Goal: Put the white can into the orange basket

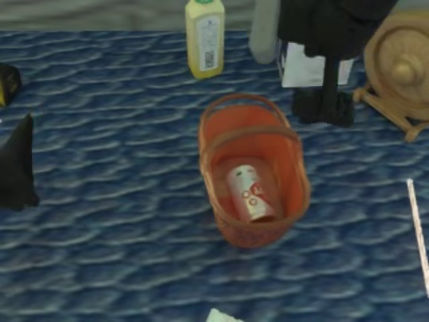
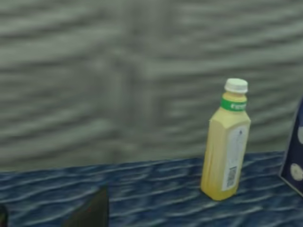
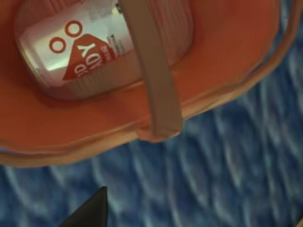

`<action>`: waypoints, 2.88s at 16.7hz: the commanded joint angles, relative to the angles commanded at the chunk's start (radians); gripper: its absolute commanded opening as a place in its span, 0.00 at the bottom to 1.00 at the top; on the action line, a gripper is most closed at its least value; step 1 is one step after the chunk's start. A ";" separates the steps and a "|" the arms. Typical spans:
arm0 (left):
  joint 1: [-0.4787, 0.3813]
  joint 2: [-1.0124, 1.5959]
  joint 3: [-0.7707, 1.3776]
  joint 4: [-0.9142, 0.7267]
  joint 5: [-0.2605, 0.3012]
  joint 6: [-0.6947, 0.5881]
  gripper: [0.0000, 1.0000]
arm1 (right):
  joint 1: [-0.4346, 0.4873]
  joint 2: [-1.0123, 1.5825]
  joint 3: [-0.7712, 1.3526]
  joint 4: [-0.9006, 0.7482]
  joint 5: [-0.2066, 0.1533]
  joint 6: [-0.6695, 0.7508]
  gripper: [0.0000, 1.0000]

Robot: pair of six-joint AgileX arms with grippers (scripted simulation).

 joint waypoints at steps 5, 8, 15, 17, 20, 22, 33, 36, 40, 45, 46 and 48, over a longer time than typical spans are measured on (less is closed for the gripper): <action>0.034 -0.348 -0.203 -0.139 -0.191 0.042 1.00 | 0.095 0.337 0.344 -0.224 -0.002 -0.147 1.00; 0.042 -0.429 -0.254 -0.170 -0.243 0.057 1.00 | 0.121 0.417 0.427 -0.283 -0.003 -0.186 1.00; 0.043 -0.436 -0.259 -0.173 -0.248 0.059 1.00 | 0.121 0.419 0.415 -0.273 -0.004 -0.190 1.00; 0.043 -0.436 -0.259 -0.173 -0.248 0.059 1.00 | 0.123 0.407 0.370 -0.240 -0.004 -0.190 1.00; 0.043 -0.436 -0.259 -0.173 -0.248 0.059 1.00 | 0.124 0.390 0.301 -0.188 -0.004 -0.189 1.00; 0.043 -0.436 -0.259 -0.173 -0.248 0.059 1.00 | 0.124 0.388 0.290 -0.179 -0.004 -0.189 1.00; 0.043 -0.436 -0.259 -0.173 -0.248 0.059 1.00 | 0.124 0.388 0.290 -0.179 -0.004 -0.189 0.32; 0.043 -0.436 -0.259 -0.173 -0.248 0.059 1.00 | 0.124 0.388 0.290 -0.179 -0.004 -0.189 0.10; 0.043 -0.436 -0.259 -0.173 -0.248 0.059 1.00 | 0.124 0.388 0.290 -0.179 -0.004 -0.189 0.00; 0.043 -0.436 -0.259 -0.173 -0.248 0.059 1.00 | 0.124 0.388 0.290 -0.179 -0.004 -0.189 0.00; 0.043 -0.436 -0.259 -0.173 -0.248 0.059 1.00 | 0.124 0.388 0.290 -0.179 -0.004 -0.189 0.00; 0.043 -0.436 -0.259 -0.173 -0.248 0.059 1.00 | 0.124 0.388 0.290 -0.179 -0.004 -0.189 0.00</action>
